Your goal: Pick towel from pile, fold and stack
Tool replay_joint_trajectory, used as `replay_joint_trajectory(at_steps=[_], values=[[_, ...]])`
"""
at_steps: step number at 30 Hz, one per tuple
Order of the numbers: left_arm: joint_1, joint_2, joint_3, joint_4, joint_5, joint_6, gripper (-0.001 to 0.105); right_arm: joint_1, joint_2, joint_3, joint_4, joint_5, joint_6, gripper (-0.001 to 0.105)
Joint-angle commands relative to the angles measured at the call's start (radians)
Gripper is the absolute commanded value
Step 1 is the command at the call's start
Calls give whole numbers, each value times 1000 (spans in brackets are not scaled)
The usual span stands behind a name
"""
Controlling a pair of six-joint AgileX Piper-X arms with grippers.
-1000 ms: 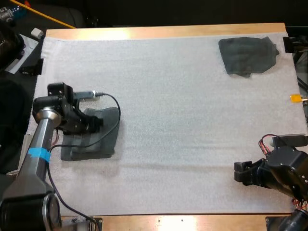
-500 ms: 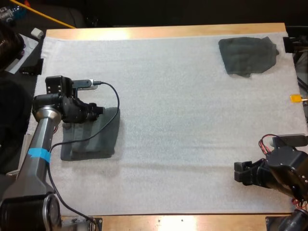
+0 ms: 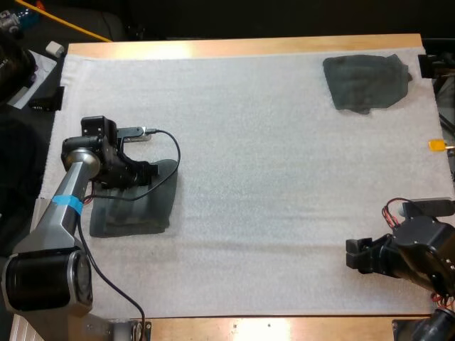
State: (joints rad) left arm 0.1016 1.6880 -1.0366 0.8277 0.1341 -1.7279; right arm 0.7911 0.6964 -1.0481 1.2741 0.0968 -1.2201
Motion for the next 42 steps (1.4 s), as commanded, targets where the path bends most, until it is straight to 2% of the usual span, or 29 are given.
replay_joint_trajectory(at_steps=[1,6,11,17,21,23,30,37,42], values=[[-1,14,0,20,11,-8,60,0,-4,-3,5,-1,2,66],[-1,6,-11,35,45,-7,60,1,-5,-3,1,1,3,66],[-1,-46,-57,63,51,-7,60,2,-4,-6,3,1,4,66],[-1,-171,-97,95,45,-8,60,-1,-4,-4,2,-2,6,66],[1,-265,-97,130,39,-10,60,0,-4,-6,2,-1,4,66],[1,-250,-96,114,37,-6,60,1,-6,-3,0,6,6,66],[0,-444,-93,177,38,-7,60,0,-9,-4,-36,11,-1,66],[3,-598,-88,271,42,-9,60,2,12,-6,-172,4,-82,66],[-16,-669,-85,322,48,-8,60,-11,75,-7,-258,45,-163,66]])
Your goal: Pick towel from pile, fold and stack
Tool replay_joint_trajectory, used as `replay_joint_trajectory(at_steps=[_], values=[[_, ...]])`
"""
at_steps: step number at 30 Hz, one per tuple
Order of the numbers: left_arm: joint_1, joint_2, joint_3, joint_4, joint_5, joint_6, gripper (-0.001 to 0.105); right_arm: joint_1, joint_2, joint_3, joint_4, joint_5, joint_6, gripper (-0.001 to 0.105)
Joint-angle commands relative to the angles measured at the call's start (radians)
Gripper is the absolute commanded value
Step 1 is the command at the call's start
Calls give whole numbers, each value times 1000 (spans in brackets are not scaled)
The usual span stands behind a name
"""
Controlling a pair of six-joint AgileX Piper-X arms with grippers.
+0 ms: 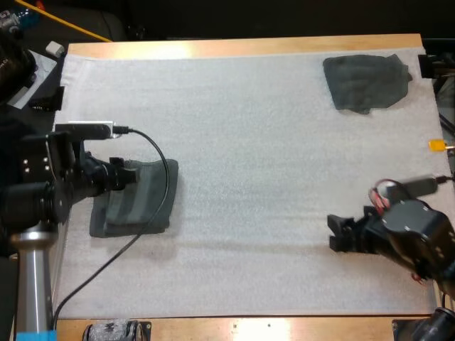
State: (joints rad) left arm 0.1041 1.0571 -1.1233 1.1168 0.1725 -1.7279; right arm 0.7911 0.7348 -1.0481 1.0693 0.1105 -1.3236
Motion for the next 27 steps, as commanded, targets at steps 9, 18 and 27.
replay_joint_trajectory(at_steps=[9,18,27], values=[[-42,-113,-7,59,0,4,60,-188,154,-2,-124,-11,-144,66],[-53,-175,-7,81,-3,25,60,-484,199,-2,-135,-53,-251,66],[-91,-191,-9,102,-19,57,60,-738,115,-1,-63,-65,-326,67]])
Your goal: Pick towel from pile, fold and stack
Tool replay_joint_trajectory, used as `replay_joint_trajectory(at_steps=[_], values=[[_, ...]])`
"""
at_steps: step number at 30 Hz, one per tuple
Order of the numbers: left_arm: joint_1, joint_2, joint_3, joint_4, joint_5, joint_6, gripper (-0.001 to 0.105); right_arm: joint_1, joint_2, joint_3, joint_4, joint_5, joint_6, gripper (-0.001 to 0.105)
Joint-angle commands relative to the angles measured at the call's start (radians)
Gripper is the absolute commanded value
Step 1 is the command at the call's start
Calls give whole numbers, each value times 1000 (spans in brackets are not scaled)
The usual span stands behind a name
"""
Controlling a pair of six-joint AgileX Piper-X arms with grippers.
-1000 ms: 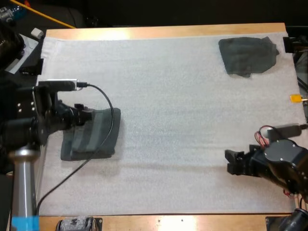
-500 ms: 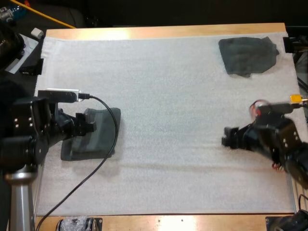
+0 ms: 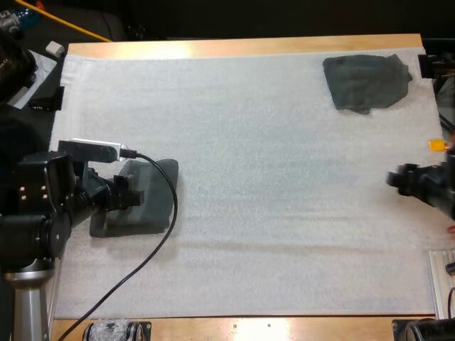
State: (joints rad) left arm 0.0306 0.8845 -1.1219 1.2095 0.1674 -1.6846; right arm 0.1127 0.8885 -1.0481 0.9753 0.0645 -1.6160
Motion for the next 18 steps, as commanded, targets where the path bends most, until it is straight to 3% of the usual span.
replay_joint_trajectory(at_steps=[1,18], values=[[-23,-23,-11,11,-18,17,60,-75,-54,0,38,-21,-39,67],[-19,-237,-2,34,-11,16,60,-85,-344,-4,137,9,-109,67]])
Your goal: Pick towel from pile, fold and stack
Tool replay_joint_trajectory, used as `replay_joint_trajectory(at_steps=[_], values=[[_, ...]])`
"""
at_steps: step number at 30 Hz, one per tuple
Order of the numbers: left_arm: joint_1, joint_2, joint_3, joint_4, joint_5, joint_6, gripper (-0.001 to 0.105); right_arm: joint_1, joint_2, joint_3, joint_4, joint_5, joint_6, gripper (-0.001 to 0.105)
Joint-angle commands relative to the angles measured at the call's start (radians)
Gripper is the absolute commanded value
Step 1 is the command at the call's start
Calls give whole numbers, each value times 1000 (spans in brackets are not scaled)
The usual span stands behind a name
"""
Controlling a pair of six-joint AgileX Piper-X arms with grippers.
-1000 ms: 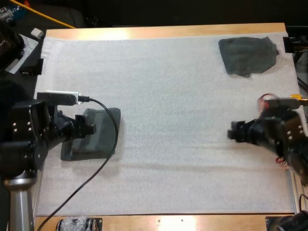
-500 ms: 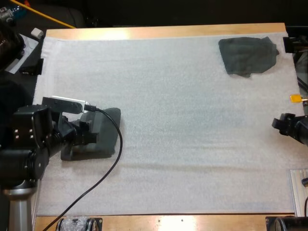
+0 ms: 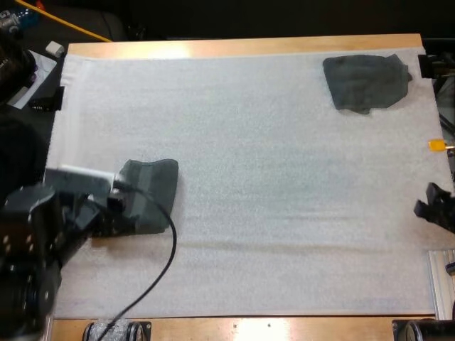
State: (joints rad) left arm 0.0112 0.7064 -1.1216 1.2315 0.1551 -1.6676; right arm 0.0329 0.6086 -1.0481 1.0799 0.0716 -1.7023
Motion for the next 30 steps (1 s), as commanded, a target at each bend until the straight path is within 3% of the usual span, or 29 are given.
replay_joint_trajectory(at_steps=[1,9,15,30], values=[[3,-81,-3,13,1,-1,60,-6,-88,-3,40,0,-24,66],[0,-272,3,31,-10,9,60,-2,-260,-6,99,-10,-34,67],[-5,-390,47,60,-9,14,60,-5,-353,-4,125,1,-31,67],[-1,-726,56,273,-10,38,60,-4,-638,1,210,-3,-16,67]])
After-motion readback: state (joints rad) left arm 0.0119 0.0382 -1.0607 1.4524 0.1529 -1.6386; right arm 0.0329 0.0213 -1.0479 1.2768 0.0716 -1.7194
